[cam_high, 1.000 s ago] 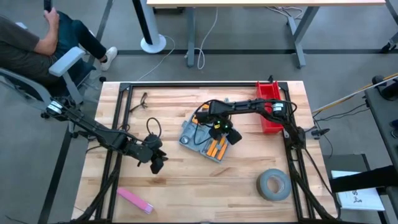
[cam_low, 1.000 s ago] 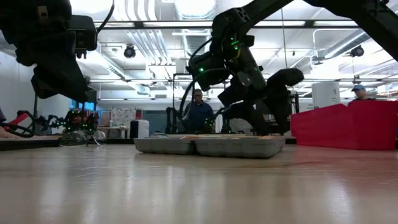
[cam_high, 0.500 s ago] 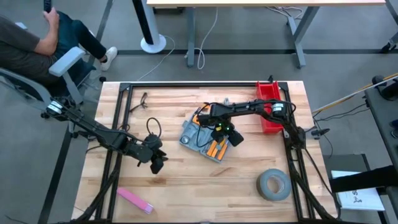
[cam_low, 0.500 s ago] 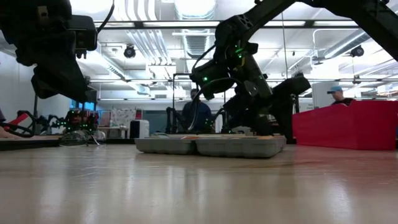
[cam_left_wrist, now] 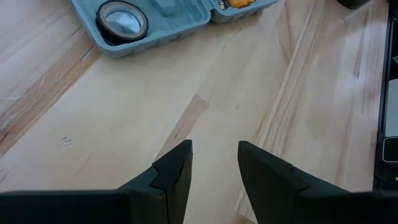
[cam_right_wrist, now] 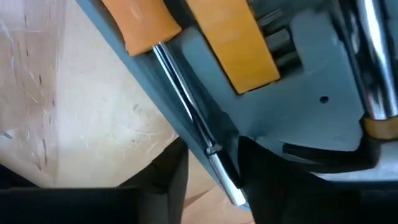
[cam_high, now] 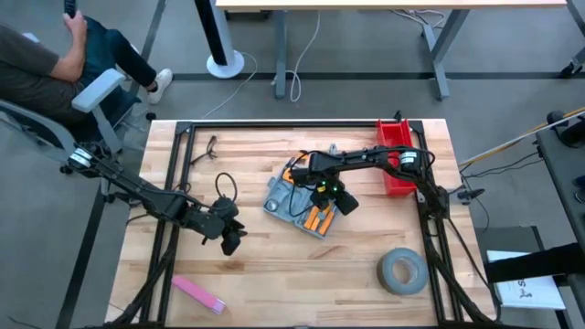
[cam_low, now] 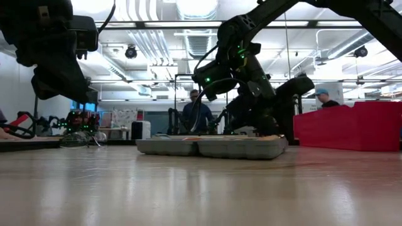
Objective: Prefit tool cases
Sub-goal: Remove the yellow nut driver from the gray pre-fit tool case
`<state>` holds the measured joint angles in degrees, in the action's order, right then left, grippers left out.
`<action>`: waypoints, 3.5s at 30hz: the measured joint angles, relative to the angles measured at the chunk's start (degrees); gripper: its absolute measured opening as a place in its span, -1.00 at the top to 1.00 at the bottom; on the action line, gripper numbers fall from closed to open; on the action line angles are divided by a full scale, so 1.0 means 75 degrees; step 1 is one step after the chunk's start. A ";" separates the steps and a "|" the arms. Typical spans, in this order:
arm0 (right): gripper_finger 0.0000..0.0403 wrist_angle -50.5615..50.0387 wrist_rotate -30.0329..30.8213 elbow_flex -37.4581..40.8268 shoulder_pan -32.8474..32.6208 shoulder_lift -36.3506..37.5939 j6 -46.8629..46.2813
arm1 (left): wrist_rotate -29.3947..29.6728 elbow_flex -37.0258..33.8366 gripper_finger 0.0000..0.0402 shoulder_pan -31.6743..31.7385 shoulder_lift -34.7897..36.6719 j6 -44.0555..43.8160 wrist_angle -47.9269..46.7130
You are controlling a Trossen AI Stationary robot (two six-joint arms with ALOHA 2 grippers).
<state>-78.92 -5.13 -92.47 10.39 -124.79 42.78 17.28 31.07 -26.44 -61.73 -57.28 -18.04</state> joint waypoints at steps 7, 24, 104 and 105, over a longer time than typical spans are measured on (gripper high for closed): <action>0.74 -0.0080 -0.0030 0.0000 -0.0008 0.0003 -0.0027 | 0.0000 0.0000 0.32 0.0000 0.0000 -0.0005 0.0000; 0.81 -0.0206 0.0087 0.0000 -0.0303 0.0003 -0.0018 | 0.0003 0.0000 0.32 0.0000 0.0000 -0.0005 0.0001; 0.87 0.1796 -0.0596 -0.1498 0.2267 0.0814 -0.3420 | 0.0992 0.0000 0.32 -0.0055 0.0343 0.0716 0.0806; 0.87 0.1790 -0.0609 -0.1498 0.2256 0.0676 -0.3407 | 0.0994 0.0000 0.32 -0.0058 0.0347 0.0719 0.0810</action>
<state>-65.50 -9.69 -103.70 27.32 -119.73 17.23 24.73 31.07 -26.87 -59.13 -51.89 -11.97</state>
